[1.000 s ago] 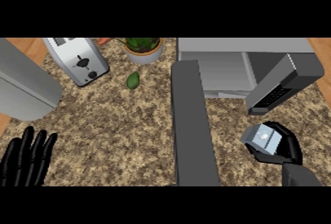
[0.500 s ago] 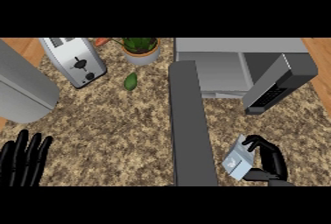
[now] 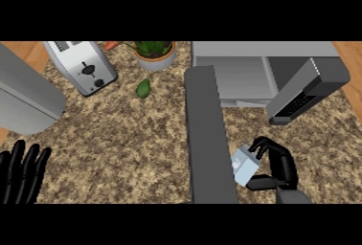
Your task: Pick up the milk, place it into the microwave and close the microwave
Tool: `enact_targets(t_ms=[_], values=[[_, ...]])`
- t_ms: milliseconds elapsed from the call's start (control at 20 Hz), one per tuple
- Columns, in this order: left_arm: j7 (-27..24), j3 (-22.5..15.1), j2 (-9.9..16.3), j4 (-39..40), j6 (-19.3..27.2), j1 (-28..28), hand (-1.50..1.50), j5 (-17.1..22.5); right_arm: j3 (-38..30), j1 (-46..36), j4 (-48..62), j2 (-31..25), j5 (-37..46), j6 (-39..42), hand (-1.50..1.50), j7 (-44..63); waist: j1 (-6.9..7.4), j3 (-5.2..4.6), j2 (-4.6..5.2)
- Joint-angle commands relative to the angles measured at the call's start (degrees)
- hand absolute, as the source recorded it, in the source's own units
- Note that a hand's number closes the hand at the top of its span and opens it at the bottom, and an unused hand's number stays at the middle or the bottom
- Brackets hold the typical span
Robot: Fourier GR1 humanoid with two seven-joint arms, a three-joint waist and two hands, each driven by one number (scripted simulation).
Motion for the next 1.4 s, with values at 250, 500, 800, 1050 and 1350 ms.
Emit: enact_targets(t_ms=[250, 500, 800, 1050, 1350], values=[[-4.00, 6.13, 1.60, 4.52, -4.23, 1.26, -1.50, 5.75, 2.82, -10.49, -2.88, 1.82, 3.85, -12.93, 1.50, 12.04, 0.64, 0.15, 0.21], [-1.71, 5.46, 1.42, 2.49, -3.42, 0.07, -1.50, 4.08, 0.92, -21.39, 6.31, 0.12, 5.90, -19.60, 1.50, 20.18, 0.89, 0.19, 0.34], [-0.50, 6.14, 2.40, 2.69, -5.06, -1.06, -1.50, 5.77, -4.70, -36.59, 25.38, -2.78, 6.84, -23.88, 1.50, 18.17, 2.37, 0.26, 0.90], [-2.72, 5.44, 1.82, 3.10, -6.29, 0.09, -1.50, 5.21, -7.42, -42.40, 34.36, -8.11, 7.52, -25.32, 1.50, 15.38, 3.24, 0.29, 1.20], [-1.46, 5.16, 2.01, 3.56, -5.84, -2.73, -1.50, 4.76, -10.08, -45.73, 39.31, -11.73, 8.30, -35.10, 1.50, 15.86, 4.57, 0.39, 2.01]])
